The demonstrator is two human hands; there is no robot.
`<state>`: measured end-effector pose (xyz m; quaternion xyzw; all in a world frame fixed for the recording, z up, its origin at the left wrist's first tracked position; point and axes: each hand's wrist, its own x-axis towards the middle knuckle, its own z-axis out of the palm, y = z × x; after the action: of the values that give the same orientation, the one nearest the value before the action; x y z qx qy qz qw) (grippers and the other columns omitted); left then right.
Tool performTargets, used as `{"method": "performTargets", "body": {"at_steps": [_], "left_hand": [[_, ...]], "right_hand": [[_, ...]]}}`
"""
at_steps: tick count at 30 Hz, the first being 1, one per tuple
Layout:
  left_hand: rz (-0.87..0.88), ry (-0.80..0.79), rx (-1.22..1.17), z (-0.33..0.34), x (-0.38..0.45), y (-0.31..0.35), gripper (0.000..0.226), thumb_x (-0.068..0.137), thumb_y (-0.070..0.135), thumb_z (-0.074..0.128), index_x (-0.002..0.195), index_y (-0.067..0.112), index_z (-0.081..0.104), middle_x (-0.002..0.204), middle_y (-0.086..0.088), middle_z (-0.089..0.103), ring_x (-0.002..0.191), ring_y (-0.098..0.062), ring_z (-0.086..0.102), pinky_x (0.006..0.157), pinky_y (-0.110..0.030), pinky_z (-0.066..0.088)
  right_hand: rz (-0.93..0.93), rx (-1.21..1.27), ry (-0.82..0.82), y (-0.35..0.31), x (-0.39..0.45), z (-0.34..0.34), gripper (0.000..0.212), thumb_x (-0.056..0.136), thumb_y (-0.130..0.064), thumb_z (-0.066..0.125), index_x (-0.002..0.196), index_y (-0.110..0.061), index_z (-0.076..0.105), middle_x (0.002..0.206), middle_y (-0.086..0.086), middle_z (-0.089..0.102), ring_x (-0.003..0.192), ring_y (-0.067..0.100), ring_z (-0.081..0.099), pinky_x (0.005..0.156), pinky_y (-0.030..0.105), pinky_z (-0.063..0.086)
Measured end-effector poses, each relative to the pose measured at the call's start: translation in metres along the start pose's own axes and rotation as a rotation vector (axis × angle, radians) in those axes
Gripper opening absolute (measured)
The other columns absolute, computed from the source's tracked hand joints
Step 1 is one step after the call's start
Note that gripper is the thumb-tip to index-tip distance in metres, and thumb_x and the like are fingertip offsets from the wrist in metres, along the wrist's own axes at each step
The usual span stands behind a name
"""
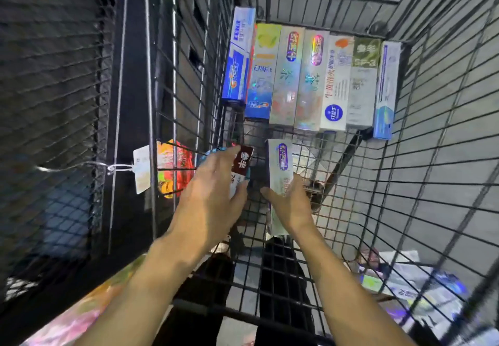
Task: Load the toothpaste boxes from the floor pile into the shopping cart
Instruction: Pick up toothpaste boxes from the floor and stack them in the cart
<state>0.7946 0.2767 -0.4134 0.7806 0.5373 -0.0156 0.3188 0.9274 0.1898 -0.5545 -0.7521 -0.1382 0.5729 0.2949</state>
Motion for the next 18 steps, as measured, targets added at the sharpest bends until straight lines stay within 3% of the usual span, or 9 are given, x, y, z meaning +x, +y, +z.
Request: {"method": "performTargets", "body": {"at_steps": [3,6,8,10,12,15,18], "left_hand": [[0.255,0.138,0.014,-0.045,-0.005,0.02,0.046,0.096,0.019,0.06,0.141,0.011,0.054,0.137,-0.007,0.057,0.121,-0.023,0.058,0.101,-0.037,0.051],[0.429,0.356,0.153,-0.08,0.009,0.012,0.039,0.095,0.013,0.057,0.129,-0.004,0.062,0.133,-0.018,0.061,0.134,-0.036,0.048,0.117,-0.047,0.035],[0.405,0.417,0.287,-0.086,0.025,-0.005,0.042,0.097,0.018,0.055,0.133,-0.004,0.059,0.143,-0.019,0.055,0.144,-0.043,0.033,0.121,-0.059,0.021],[0.352,0.385,0.322,-0.078,0.033,-0.019,0.051,0.099,0.024,0.057,0.141,-0.003,0.051,0.155,-0.021,0.04,0.15,-0.046,0.02,0.123,-0.059,0.014],[0.332,0.366,0.256,-0.07,0.035,-0.025,0.056,0.099,0.024,0.058,0.147,-0.003,0.045,0.16,-0.022,0.029,0.151,-0.047,0.016,0.125,-0.054,0.013],[0.324,0.399,0.217,-0.067,0.035,-0.024,0.06,0.099,0.021,0.058,0.15,-0.003,0.039,0.163,-0.023,0.023,0.152,-0.045,0.011,0.127,-0.05,0.011],[0.338,0.408,0.176,-0.068,0.035,-0.022,0.063,0.098,0.019,0.06,0.151,-0.004,0.037,0.163,-0.024,0.023,0.153,-0.045,0.011,0.121,-0.06,0.02]], "right_hand": [[-0.017,-0.008,-0.003,-0.005,-0.007,0.009,0.053,0.088,-0.025,0.077,0.129,-0.024,0.042,0.11,-0.009,0.063,0.094,0.006,0.064,0.062,0.013,0.047],[-0.041,-0.059,0.014,-0.006,-0.005,0.028,0.052,0.087,-0.02,0.079,0.126,-0.017,0.045,0.106,-0.008,0.063,0.088,0.002,0.063,0.055,0.01,0.048],[-0.029,-0.065,0.048,-0.007,-0.004,0.041,0.052,0.086,-0.02,0.08,0.124,-0.014,0.044,0.105,-0.006,0.064,0.09,0.011,0.068,0.06,0.016,0.053],[-0.018,-0.062,0.09,-0.006,-0.003,0.054,0.05,0.087,-0.02,0.078,0.121,-0.018,0.041,0.112,0.0,0.066,0.096,0.02,0.07,0.073,0.036,0.061],[-0.035,-0.076,0.093,-0.005,-0.004,0.063,0.048,0.089,-0.02,0.075,0.117,-0.027,0.035,0.115,0.001,0.067,0.097,0.021,0.071,0.078,0.047,0.062],[-0.044,-0.097,0.052,-0.006,-0.004,0.066,0.043,0.093,-0.023,0.071,0.118,-0.026,0.036,0.114,-0.001,0.069,0.095,0.019,0.072,0.078,0.047,0.062],[-0.042,-0.167,0.043,-0.006,-0.008,0.066,0.041,0.094,-0.029,0.07,0.119,-0.025,0.038,0.114,-0.001,0.068,0.092,0.019,0.071,0.078,0.046,0.062]]}}
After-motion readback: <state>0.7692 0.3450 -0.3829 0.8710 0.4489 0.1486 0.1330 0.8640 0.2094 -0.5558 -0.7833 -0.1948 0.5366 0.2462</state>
